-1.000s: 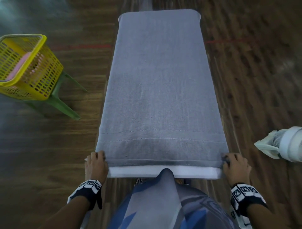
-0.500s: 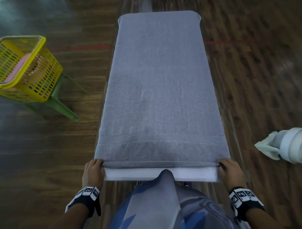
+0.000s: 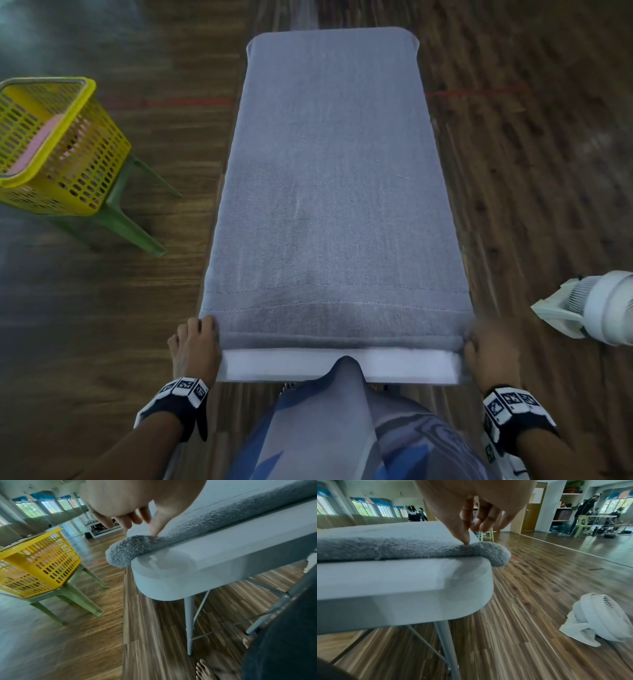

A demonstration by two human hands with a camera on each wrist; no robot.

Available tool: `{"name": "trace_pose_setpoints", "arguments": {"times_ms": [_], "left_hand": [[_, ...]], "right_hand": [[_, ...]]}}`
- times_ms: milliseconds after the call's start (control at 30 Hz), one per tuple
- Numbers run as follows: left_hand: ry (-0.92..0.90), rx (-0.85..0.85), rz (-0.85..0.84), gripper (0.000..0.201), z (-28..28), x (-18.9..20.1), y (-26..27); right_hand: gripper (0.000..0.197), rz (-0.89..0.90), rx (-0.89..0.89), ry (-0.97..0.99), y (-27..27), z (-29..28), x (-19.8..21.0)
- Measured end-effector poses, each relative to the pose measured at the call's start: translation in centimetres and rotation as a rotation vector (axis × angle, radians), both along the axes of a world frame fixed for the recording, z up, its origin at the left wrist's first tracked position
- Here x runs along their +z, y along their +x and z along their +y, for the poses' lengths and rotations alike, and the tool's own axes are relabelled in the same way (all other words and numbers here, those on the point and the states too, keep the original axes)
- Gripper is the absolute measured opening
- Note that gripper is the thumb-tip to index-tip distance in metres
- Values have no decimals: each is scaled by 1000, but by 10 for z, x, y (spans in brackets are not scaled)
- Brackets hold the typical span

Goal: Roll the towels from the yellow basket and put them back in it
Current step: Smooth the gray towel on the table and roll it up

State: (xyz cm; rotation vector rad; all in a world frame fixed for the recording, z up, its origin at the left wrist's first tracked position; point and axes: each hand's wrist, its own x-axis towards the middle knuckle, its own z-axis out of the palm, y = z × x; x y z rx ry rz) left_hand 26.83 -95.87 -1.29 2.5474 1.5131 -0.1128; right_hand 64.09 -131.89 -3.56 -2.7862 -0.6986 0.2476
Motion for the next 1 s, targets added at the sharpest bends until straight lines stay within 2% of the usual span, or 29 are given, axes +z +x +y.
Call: {"name": "trace_pose_setpoints", "arguments": {"times_ms": [67, 167, 333, 533, 633, 733, 833, 933, 1000], "left_hand": [[-62, -86, -105, 28, -7, -2, -1], [-128, -175, -167, 34, -12, -6, -9], [-117, -125, -204, 27, -2, -7, -8], [-145, -147, -126, 27, 8, -11, -12], [-66, -243, -8, 13, 8, -4, -11], [-60, -191, 48, 10, 12, 0, -4], [-37, -142, 52, 22, 13, 4, 4], [-127, -165, -24, 30, 10, 0, 6], [-165, -224, -48, 37, 7, -2, 5]], "right_hand": [[13, 67, 127, 87, -4, -1, -1], [33, 98, 251, 80, -9, -3, -4], [30, 118, 169, 102, 2, -5, -5], [19, 84, 133, 50, 5, -2, -3], [9, 14, 96, -127, 3, 4, 2], [9, 15, 71, -252, 2, 9, 2], [18, -43, 34, -128, 3, 11, 0], [7, 35, 210, 24, -1, 10, -3], [16, 101, 286, 24, -3, 11, -6]]}}
